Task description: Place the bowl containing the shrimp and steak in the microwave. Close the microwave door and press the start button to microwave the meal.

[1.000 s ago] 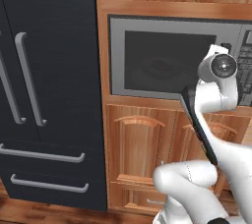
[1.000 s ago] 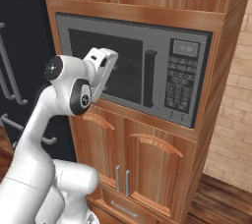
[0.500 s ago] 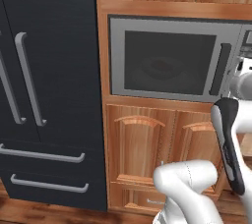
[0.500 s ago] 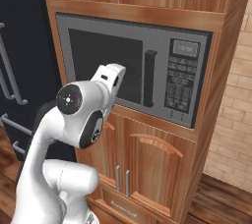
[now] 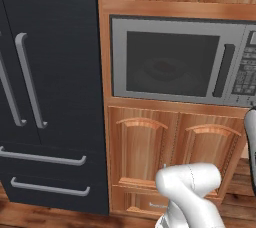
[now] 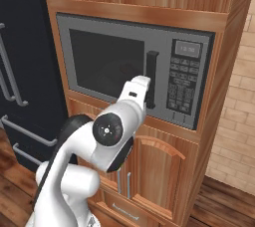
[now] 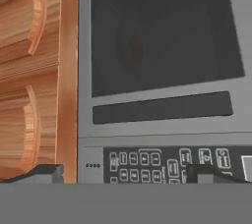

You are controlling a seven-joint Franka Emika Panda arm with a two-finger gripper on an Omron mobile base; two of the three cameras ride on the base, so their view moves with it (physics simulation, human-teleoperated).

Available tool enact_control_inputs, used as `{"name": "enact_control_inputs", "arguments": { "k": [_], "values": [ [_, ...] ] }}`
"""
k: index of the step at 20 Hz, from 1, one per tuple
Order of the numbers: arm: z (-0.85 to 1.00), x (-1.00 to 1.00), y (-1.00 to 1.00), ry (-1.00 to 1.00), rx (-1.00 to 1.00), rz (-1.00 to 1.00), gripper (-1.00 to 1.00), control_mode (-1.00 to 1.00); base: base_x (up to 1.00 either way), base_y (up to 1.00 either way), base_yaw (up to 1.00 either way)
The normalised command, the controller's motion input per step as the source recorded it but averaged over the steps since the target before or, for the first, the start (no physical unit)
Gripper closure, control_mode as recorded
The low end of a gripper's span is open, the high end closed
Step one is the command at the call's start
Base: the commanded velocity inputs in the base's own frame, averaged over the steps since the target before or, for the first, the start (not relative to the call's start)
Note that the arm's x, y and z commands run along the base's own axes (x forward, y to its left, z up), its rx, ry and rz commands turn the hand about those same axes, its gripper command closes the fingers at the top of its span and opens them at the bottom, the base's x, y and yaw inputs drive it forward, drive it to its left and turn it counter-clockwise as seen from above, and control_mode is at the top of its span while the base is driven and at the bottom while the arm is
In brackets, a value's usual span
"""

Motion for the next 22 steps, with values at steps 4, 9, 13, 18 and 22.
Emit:
{"name": "enact_control_inputs", "arguments": {
  "k": [4, 9, 13, 18, 22],
  "values": [
    [-0.16, -0.29, -0.34, 0.04, -0.23, 0.0, -1.0, -1.0, 0.0, 0.0, 0.0],
    [-0.11, -0.02, -0.1, 0.01, -0.1, 0.0, -1.0, -1.0, 0.0, 0.0, 0.0],
    [-0.11, 0.13, 0.0, 0.0, 0.0, 0.0, -1.0, -1.0, 0.0, 0.0, 0.0],
    [-0.14, 0.08, 0.0, 0.0, 0.0, 0.0, -1.0, -1.0, 0.0, 0.0, 0.0],
    [-0.12, 0.0, 0.0, 0.0, 0.0, 0.0, -1.0, -1.0, 0.0, 0.0, 0.0]
  ]
}}
